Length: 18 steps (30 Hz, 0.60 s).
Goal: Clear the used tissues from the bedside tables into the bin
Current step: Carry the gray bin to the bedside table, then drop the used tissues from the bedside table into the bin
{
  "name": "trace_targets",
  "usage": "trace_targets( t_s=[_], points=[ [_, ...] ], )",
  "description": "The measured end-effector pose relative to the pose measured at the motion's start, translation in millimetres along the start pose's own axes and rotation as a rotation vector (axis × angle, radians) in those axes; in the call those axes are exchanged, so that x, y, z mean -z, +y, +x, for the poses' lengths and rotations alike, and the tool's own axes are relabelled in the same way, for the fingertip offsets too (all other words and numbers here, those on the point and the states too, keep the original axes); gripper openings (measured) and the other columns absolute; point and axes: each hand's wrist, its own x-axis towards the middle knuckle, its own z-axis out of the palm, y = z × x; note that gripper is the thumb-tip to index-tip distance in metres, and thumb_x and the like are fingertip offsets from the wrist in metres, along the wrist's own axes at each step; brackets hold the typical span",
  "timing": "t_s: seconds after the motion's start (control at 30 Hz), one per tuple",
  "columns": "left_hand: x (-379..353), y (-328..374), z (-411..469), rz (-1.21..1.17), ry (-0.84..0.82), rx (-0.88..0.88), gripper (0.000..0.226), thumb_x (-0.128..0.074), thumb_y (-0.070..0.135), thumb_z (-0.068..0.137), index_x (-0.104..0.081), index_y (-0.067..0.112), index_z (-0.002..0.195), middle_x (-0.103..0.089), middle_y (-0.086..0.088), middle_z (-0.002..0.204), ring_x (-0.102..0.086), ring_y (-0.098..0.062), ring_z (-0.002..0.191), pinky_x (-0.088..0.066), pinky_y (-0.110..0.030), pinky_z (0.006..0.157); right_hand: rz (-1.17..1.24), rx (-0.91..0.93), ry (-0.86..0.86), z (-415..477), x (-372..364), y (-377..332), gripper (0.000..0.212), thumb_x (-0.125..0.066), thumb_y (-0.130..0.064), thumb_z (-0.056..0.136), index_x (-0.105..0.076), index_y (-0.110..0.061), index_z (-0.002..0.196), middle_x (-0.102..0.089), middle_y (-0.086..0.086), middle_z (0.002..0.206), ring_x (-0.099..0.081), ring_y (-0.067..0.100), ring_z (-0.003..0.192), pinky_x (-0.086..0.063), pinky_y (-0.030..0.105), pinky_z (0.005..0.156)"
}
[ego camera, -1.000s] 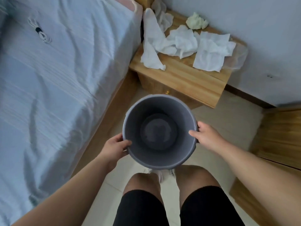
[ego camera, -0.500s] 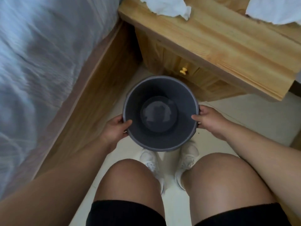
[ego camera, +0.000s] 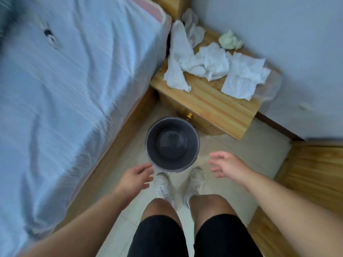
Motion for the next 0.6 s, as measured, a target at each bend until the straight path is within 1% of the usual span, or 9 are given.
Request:
trace_targets(
  t_s=[0.07,0.13,0.23,0.3,0.37,0.47,0.53,0.6],
  points=[
    [2.4,19.1,-53.6,0.029,-0.019,-0.025,0.031,-0.059,0.03,0.107,-0.066,0.026,0.137,-0.076,0.006,0.116,-0.074,-0.014,0.102,-0.059,-0.027,0.081,-0.085,0.006,0.038,-56.6,19.9,-19.6,0.017,-0.059,-0.019,0.103,-0.064,-0.026,0.117,-0.072,-0.001,0.108,-0.074,0.023,0.093,-0.062,0.036,0.073],
    [5.6,38.5,-98.3,0.031,-0.023,-0.026,0.025,-0.059,0.028,0.107,-0.068,0.028,0.13,-0.077,0.007,0.11,-0.075,-0.016,0.098,-0.061,-0.026,0.077,-0.158,0.005,0.064,-105.9,41.2,-38.0,0.019,-0.057,-0.018,0.102,-0.064,-0.028,0.116,-0.072,-0.003,0.108,-0.074,0.023,0.091,-0.06,0.033,0.067],
    [11.2,64.1,-141.6,-0.021,0.005,-0.02,0.021,-0.057,0.025,0.108,-0.072,0.024,0.122,-0.08,0.002,0.106,-0.076,-0.021,0.096,-0.062,-0.031,0.077,-0.216,0.011,0.088,-153.7,72.8,-61.9,0.021,-0.055,-0.015,0.102,-0.066,-0.025,0.117,-0.072,-0.001,0.106,-0.074,0.023,0.088,-0.058,0.03,0.064],
    [11.7,78.2,-155.3,-0.074,0.038,-0.017,0.021,-0.056,0.024,0.109,-0.074,0.021,0.119,-0.081,0.001,0.103,-0.077,-0.025,0.095,-0.063,-0.037,0.081,-0.249,0.024,0.094,-167.2,94.4,-75.1,0.022,-0.055,-0.012,0.101,-0.066,-0.023,0.118,-0.072,0.001,0.106,-0.073,0.023,0.086,-0.057,0.03,0.064],
    [6.5,91.9,-160.0,-0.112,0.07,-0.015,0.021,-0.056,0.025,0.109,-0.075,0.022,0.117,-0.083,0.001,0.097,-0.077,-0.026,0.095,-0.064,-0.041,0.083,-0.293,0.048,0.092,-167.0,117.5,-87.0,0.022,-0.056,-0.012,0.101,-0.066,-0.023,0.117,-0.072,0.002,0.106,-0.073,0.025,0.088,-0.055,0.03,0.065],
    [-15.5,113.1,-154.7,-0.169,0.116,-0.009,0.021,-0.056,0.024,0.109,-0.074,0.022,0.12,-0.083,0.001,0.094,-0.078,-0.026,0.093,-0.065,-0.036,0.076,-0.357,0.088,0.092,-144.9,155.7,-102.5,0.021,-0.056,-0.014,0.101,-0.065,-0.023,0.117,-0.071,0.001,0.106,-0.072,0.02,0.084,-0.055,0.029,0.063],
    [-38.7,128.3,-146.5,-0.198,0.148,0.003,0.022,-0.055,0.023,0.109,-0.071,0.021,0.125,-0.082,-0.003,0.101,-0.077,-0.026,0.094,-0.063,-0.033,0.072,-0.416,0.11,0.101,-120.1,183.0,-114.0,0.019,-0.055,-0.016,0.102,-0.065,-0.025,0.115,-0.072,-0.001,0.106,-0.073,0.018,0.088,-0.06,0.033,0.07],
    [-67.4,144.3,-137.0,-0.222,0.174,0.024,0.023,-0.055,0.022,0.109,-0.07,0.022,0.127,-0.08,-0.005,0.105,-0.076,-0.028,0.096,-0.062,-0.034,0.074,-0.474,0.12,0.096,-90.4,210.9,-124.1,0.018,-0.056,-0.017,0.101,-0.066,-0.025,0.114,-0.073,0.001,0.103,-0.073,0.019,0.089,-0.062,0.041,0.08]
  ],
)
